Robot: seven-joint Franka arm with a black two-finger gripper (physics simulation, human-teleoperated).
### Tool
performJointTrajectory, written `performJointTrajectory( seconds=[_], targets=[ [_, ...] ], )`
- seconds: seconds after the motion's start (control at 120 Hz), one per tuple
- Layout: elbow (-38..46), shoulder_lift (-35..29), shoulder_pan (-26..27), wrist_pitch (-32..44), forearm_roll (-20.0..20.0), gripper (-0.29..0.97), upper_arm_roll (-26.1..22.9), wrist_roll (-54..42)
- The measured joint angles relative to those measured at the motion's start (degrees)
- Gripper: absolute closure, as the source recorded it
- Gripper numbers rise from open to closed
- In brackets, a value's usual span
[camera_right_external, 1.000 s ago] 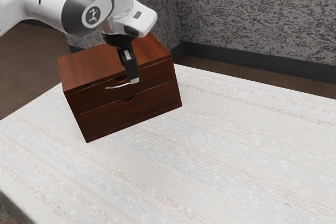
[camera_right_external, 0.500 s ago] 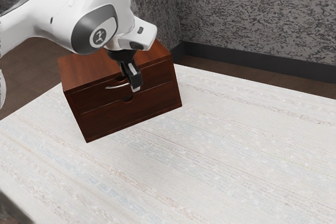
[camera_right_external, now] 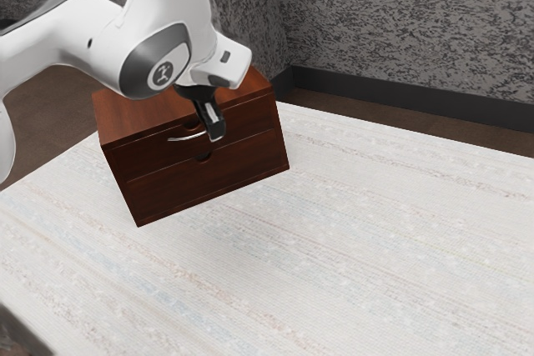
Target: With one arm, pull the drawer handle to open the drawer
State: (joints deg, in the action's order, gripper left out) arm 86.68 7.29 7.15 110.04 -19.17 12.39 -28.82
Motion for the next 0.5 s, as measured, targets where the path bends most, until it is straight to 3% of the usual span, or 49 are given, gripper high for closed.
performJointTrajectory(
  seconds=[0.5],
  targets=[
    [0.8, 1.2, 0.0, 1.7, -2.4, 0.41, 1.8, -1.0]
  ],
)
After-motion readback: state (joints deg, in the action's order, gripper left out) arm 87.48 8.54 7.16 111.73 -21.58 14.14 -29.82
